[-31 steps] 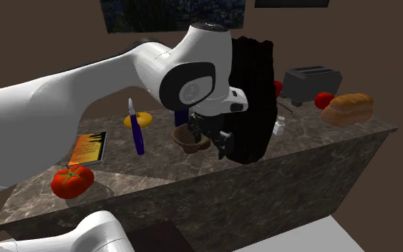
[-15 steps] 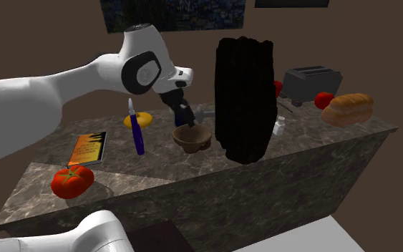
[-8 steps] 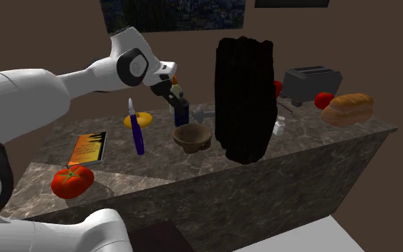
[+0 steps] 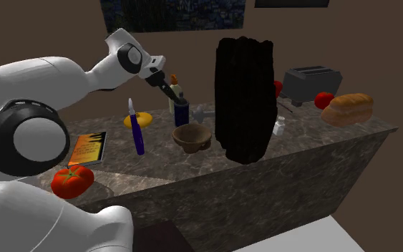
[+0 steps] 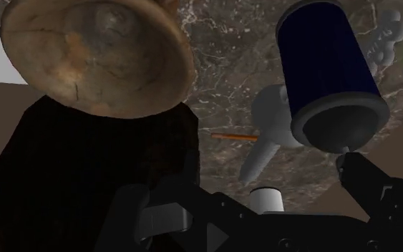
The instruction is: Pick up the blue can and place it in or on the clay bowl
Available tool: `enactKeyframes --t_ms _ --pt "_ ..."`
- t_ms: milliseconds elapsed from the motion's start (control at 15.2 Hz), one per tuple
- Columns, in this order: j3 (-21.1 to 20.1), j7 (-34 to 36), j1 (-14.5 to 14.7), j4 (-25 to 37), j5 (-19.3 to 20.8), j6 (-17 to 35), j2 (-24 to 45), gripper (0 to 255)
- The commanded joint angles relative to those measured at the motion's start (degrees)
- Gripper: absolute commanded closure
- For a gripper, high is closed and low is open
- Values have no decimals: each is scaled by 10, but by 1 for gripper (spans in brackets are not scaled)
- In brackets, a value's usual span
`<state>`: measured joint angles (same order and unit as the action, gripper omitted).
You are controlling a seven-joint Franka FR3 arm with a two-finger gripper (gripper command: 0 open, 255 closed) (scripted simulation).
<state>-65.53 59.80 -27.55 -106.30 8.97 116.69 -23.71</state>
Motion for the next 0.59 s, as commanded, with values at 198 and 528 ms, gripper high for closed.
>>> enactKeyframes --t_ms 198,528 --pt "-313 92 -303 150 57 -34 9 0" --pt "-344 81 -365 171 20 -18 -35 0"
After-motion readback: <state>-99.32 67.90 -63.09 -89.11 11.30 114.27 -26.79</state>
